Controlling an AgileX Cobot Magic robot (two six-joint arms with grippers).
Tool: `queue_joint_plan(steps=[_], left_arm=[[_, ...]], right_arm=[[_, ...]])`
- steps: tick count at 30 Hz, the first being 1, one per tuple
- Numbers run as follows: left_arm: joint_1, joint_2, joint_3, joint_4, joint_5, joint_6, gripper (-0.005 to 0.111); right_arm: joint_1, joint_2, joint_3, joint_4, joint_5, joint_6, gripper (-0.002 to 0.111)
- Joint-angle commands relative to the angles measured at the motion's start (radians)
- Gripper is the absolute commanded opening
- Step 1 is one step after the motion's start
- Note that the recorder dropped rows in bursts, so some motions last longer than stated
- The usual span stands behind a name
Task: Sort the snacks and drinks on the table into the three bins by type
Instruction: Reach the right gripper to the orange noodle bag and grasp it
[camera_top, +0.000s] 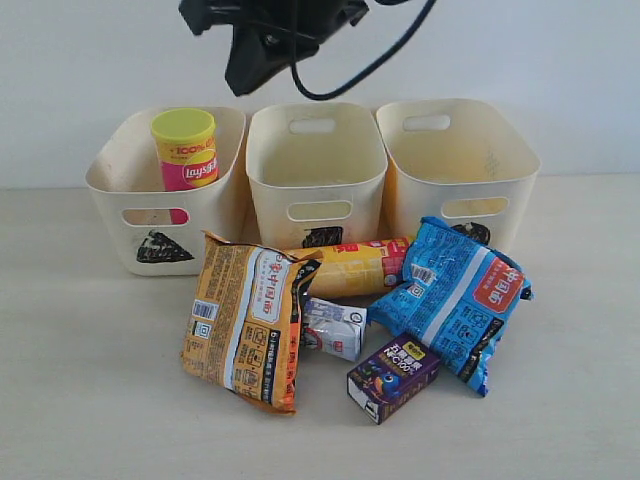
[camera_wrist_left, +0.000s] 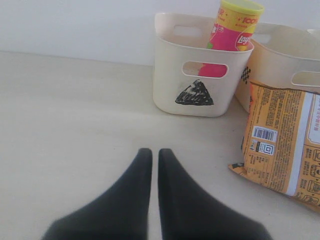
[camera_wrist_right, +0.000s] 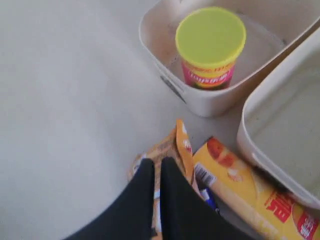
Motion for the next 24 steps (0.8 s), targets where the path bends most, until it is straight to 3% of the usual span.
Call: queue_joint_plan(steps=[1, 9, 13, 19, 24], left_arm=[[-0.001, -0.003, -0.005, -0.004, -0.015, -0.008, 0.004], [-0.001, -0.003, -0.005, -0.004, -0.015, -0.008, 0.004], [-0.001, -0.003, -0.005, -0.004, -0.015, -0.008, 0.004], [0.001, -0.003, -0.005, -0.004, -0.015, -0.008, 0.004], [0.001, -0.003, -0.005, -0.004, -0.015, -0.008, 0.004]], right_arm=[[-0.004, -0.127, 0.252, -0.003, -0.058, -0.04, 0.0], [-0.004, -0.383, 0.81, 0.023, -0.444, -0.061, 0.0], [-0.004, -0.469, 1.05, 0.133, -0.598, -0.134, 0.0], [-0.004, -0.496, 1.277, 0.513, -0.775, -0.407, 0.0], [-0.004, -0.468, 1.369, 0.929, -0.749, -0.768, 0.0]])
